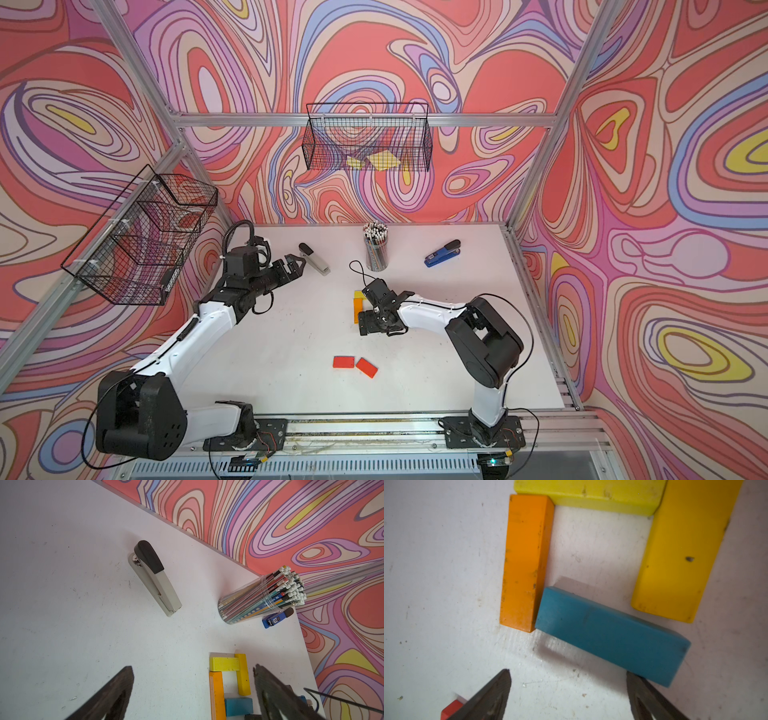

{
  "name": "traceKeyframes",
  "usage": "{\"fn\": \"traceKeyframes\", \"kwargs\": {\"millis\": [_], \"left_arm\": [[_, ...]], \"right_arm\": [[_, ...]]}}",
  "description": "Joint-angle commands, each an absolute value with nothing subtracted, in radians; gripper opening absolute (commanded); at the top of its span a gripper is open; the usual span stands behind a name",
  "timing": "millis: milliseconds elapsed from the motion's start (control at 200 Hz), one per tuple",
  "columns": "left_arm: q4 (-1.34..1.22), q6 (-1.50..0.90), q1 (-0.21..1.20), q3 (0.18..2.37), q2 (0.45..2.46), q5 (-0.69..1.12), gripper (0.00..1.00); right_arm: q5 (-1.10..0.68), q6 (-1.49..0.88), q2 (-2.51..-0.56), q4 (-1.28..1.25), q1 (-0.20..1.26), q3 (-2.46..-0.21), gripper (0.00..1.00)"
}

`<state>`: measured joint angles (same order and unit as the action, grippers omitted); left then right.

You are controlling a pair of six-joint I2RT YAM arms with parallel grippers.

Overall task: Assemble the letter p with building blocks
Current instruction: Adjust the building block at the center of the board, then pick up the building block from the center of the board.

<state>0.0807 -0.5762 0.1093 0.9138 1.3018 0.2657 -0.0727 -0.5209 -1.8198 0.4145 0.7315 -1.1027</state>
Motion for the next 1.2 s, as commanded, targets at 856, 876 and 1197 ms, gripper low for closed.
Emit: {"fn": "traceKeyframes", "kwargs": {"millis": [856, 876, 1197], "left_arm": [[0.105, -0.581, 0.101, 0.928, 1.258, 0.273, 0.99], [0.107, -0.581, 0.101, 0.929, 1.256, 0.269, 0.99], [0.112, -0.581, 0.101, 0.914, 1.228, 0.257, 0.99]], "right_arm": [[0.036, -0.412, -1.662, 0.534, 1.041, -0.992, 0.89], [0.038, -0.414, -1.664, 0.534, 1.043, -0.989, 0.89], [0.043, -0.434, -1.705, 0.534, 1.048, -0.961, 0.82]]}}
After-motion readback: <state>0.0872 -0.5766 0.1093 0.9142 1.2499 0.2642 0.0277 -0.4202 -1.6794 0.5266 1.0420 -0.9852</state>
